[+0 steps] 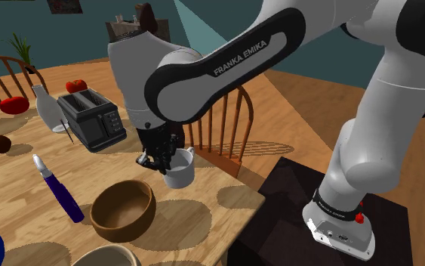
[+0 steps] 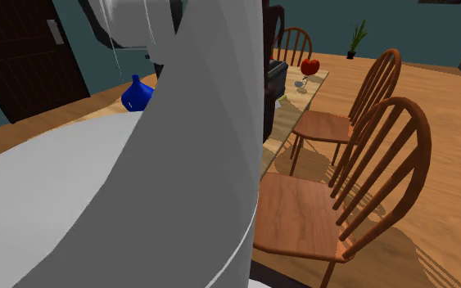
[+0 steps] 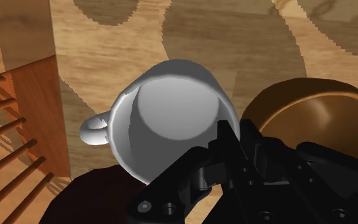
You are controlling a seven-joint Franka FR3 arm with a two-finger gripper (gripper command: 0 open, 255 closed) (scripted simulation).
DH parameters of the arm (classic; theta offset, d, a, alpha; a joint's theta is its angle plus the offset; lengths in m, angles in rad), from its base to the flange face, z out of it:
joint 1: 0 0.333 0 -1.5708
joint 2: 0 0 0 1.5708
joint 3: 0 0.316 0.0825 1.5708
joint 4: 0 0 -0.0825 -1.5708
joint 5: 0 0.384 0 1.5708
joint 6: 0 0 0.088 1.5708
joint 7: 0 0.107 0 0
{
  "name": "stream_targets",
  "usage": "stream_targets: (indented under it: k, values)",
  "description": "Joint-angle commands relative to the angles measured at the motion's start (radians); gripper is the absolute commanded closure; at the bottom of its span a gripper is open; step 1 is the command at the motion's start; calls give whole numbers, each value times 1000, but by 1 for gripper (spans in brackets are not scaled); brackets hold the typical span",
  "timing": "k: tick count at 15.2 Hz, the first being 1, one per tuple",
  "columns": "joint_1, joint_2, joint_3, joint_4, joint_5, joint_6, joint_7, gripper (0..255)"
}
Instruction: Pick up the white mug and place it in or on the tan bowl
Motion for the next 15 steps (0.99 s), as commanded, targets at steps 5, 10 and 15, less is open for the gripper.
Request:
stream_targets:
  k: [5,10,15]
  values:
    - [-1,-25,-1,53,15,-75,-11,255]
    - [-2,-38,-2,97,22,-130,-18,255]
    - [63,67,60,223,-30,-172,123,255]
